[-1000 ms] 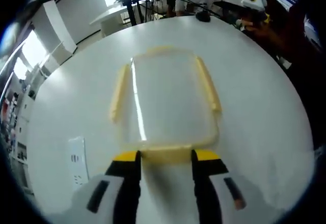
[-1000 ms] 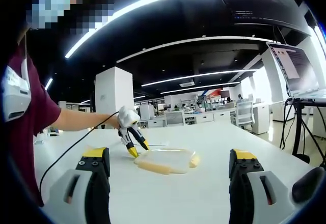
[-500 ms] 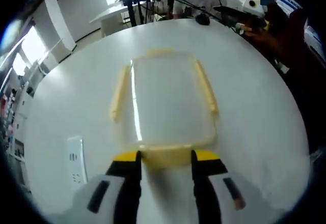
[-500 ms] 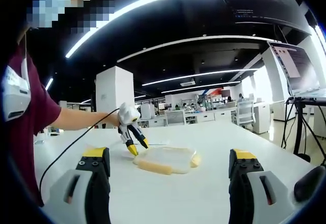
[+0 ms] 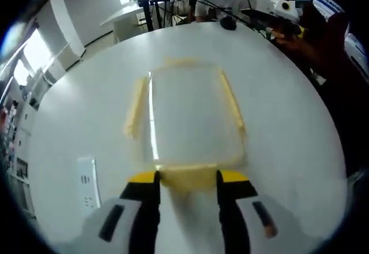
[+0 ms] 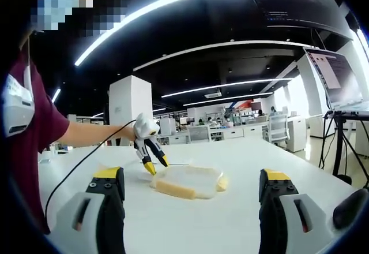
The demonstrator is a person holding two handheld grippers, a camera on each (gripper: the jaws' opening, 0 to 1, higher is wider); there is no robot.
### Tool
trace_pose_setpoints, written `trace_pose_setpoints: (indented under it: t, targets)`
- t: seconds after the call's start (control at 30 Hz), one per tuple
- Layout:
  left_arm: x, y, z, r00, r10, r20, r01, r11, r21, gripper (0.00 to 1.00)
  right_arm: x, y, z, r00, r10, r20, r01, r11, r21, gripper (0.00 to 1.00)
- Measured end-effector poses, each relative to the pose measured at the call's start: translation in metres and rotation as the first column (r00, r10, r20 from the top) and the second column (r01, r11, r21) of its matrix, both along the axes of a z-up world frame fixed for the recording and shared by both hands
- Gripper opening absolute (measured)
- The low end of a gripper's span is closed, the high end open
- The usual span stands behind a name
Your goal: Snap each plastic latch of the storage box into its locked position after aligning the lid with the box until every specified latch is closed and the lid sits flush.
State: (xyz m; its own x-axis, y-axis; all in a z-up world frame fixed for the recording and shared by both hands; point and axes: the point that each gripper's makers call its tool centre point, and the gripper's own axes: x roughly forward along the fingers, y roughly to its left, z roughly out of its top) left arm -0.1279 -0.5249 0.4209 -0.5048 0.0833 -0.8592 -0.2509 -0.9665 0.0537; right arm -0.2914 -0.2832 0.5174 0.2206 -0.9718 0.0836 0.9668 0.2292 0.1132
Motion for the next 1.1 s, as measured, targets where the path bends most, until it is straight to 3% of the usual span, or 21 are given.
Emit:
trace_pose_setpoints:
  t: [1.1]
  targets:
    - [-0.012, 0.013, 0.031, 1.000, -0.018, 0.011, 0.018, 1.000, -0.005, 0.37, 0.008, -0.003, 0.002, 0.999, 0.033, -0.008, -0.033, 0.999, 0.004, 0.99]
